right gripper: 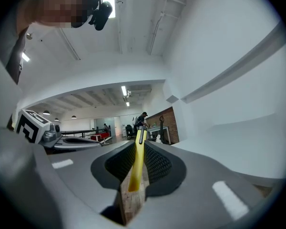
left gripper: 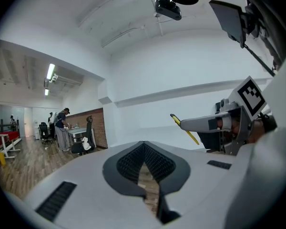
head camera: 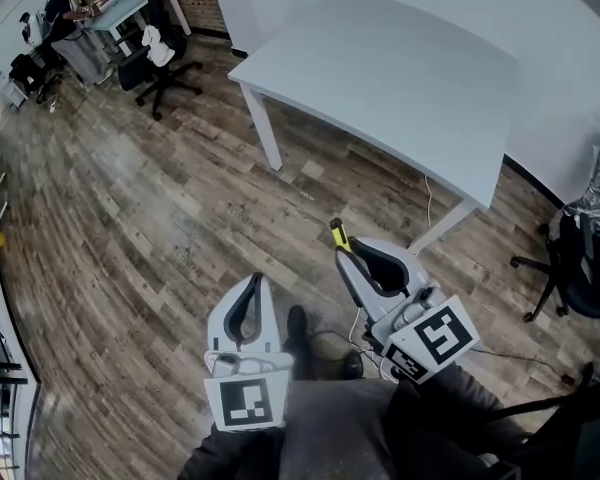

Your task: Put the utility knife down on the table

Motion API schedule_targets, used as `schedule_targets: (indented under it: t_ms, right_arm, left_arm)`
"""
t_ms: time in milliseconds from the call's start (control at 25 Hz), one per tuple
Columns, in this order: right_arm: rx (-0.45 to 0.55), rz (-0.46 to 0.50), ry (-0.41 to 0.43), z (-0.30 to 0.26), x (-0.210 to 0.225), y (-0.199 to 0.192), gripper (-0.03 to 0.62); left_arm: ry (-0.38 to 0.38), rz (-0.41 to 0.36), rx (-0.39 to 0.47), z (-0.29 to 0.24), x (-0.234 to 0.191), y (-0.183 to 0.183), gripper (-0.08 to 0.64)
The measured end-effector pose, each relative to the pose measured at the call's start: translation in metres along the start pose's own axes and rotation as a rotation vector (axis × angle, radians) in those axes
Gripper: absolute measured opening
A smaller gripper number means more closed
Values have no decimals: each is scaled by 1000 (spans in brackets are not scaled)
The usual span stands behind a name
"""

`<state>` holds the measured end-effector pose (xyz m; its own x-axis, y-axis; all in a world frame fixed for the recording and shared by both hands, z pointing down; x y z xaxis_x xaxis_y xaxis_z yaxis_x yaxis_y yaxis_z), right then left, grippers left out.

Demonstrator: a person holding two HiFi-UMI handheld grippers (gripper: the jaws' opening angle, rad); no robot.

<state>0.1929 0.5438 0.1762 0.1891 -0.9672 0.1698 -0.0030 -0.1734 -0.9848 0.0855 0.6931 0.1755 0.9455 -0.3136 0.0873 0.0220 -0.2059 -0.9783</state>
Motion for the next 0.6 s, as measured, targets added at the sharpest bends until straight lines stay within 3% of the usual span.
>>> schedule_targets:
  t_ms: [360,600]
  right_arm:
    - [10,11,-56,-114,6,9,57]
    - [3,21,-110,-154,11,15,57]
  left_arm:
    - [-84,-17,47,-81,-93,15,2]
    - [-149,1,41,-119,-129,15,2]
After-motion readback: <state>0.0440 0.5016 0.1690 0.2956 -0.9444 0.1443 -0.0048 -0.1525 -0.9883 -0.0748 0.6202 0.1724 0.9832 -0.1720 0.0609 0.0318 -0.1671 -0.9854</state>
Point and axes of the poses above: the fingertips, and each gripper's own axes: z backward along the fingers, x to its right, y out of its top, the point moved 7 cm from there along z, backward along the fingers, and after that the axes turned 6 degrees about -y, right-handed, at the moved point
